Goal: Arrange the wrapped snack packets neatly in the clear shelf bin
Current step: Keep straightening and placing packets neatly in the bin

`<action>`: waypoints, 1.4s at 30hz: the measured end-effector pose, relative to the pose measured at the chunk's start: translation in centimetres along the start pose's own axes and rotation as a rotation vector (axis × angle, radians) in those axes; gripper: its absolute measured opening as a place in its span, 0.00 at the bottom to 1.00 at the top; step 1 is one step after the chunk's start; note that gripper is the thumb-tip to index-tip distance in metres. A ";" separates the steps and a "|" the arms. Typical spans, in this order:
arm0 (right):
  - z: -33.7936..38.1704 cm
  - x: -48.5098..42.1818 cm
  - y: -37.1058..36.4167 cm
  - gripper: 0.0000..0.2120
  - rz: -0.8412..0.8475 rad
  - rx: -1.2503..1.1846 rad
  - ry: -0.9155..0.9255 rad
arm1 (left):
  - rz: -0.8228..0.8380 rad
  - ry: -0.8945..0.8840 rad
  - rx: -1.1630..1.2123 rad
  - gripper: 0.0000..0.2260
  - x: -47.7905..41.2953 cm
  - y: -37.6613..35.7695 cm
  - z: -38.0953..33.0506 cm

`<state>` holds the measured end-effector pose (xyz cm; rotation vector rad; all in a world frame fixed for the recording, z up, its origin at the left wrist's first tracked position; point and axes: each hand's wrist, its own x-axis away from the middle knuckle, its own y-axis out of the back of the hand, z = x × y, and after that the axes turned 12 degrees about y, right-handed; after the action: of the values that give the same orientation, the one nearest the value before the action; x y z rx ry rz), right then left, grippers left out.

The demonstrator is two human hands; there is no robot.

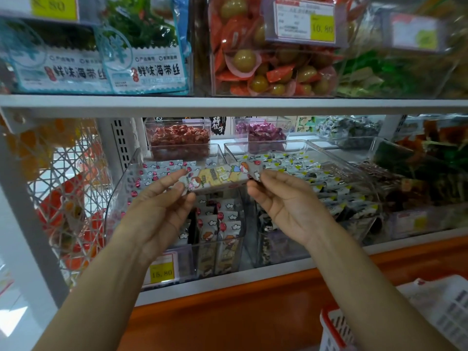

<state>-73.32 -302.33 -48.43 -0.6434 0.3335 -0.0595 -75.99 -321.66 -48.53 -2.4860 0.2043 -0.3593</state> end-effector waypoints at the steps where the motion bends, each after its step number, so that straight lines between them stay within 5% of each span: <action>1: 0.0 0.0 0.0 0.05 0.017 0.016 0.007 | -0.006 0.005 0.003 0.13 0.0 0.0 0.0; 12: 0.1 0.2 0.1 0.11 0.026 0.211 0.154 | 0.088 -0.067 -0.151 0.16 0.4 -0.2 0.2; 18: -0.2 0.3 0.2 0.09 0.129 0.532 0.354 | 0.152 0.063 -0.182 0.09 0.8 -0.1 0.3; 24: 0.1 0.7 -0.3 0.10 0.173 0.534 0.333 | 0.048 -0.125 -0.365 0.11 0.6 -0.3 0.6; 31: -0.4 1.0 -0.9 0.06 0.209 0.922 0.483 | 0.018 -0.317 -0.700 0.17 1.5 -0.7 1.0; 42: -0.5 0.4 -0.6 0.14 0.070 0.961 0.515 | 0.137 -0.633 -1.047 0.20 1.9 -1.2 1.5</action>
<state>-73.08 -303.18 -48.57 0.3534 0.7548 -0.3004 -73.70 -320.30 -48.57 -3.3910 0.3539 0.8039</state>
